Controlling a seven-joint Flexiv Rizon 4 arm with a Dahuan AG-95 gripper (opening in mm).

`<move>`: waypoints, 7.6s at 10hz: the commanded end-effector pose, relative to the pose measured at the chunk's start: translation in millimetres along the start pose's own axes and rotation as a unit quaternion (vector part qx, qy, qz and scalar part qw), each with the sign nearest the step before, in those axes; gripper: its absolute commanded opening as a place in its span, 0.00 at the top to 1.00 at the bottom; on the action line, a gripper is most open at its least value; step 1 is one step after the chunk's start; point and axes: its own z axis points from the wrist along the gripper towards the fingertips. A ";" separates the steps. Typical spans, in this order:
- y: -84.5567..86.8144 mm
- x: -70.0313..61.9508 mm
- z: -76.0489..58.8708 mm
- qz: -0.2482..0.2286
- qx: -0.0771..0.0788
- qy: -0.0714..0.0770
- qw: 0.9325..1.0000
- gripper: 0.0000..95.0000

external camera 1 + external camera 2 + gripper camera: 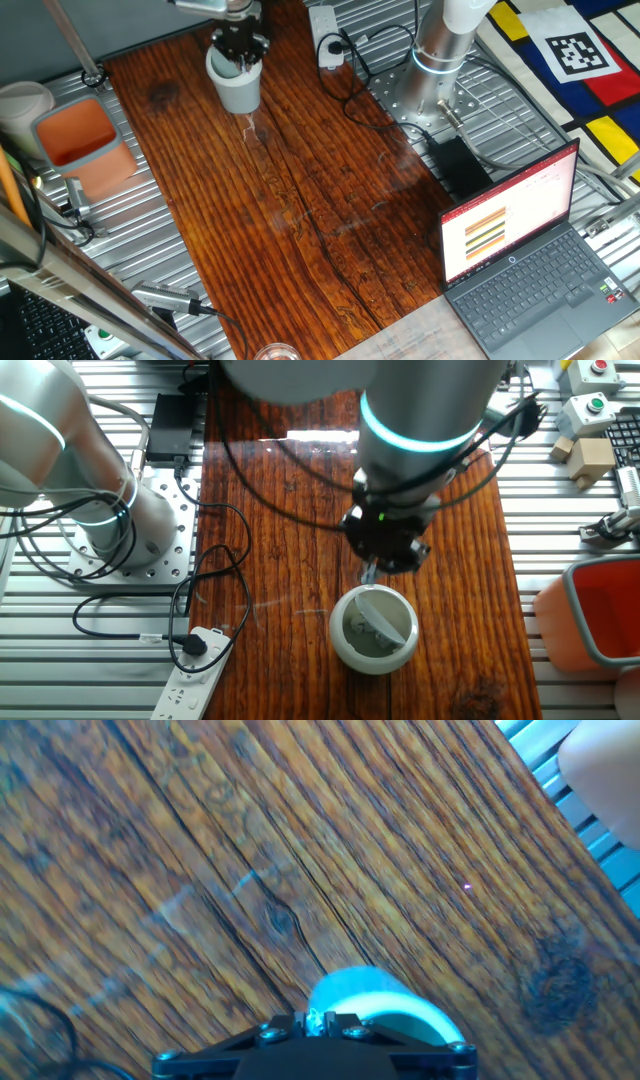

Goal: Put the garbage in the trash can

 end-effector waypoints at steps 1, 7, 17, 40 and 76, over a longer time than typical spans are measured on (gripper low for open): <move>-1.6 3.8 1.9 -0.004 0.004 0.002 1.000 1.00; -1.2 1.0 3.8 0.012 0.008 0.005 1.000 1.00; -16.1 0.3 6.2 0.015 0.021 0.012 1.000 1.00; -29.1 0.3 29.4 0.019 0.033 0.010 0.999 1.00; -29.0 3.7 51.1 0.004 0.014 0.013 1.000 0.40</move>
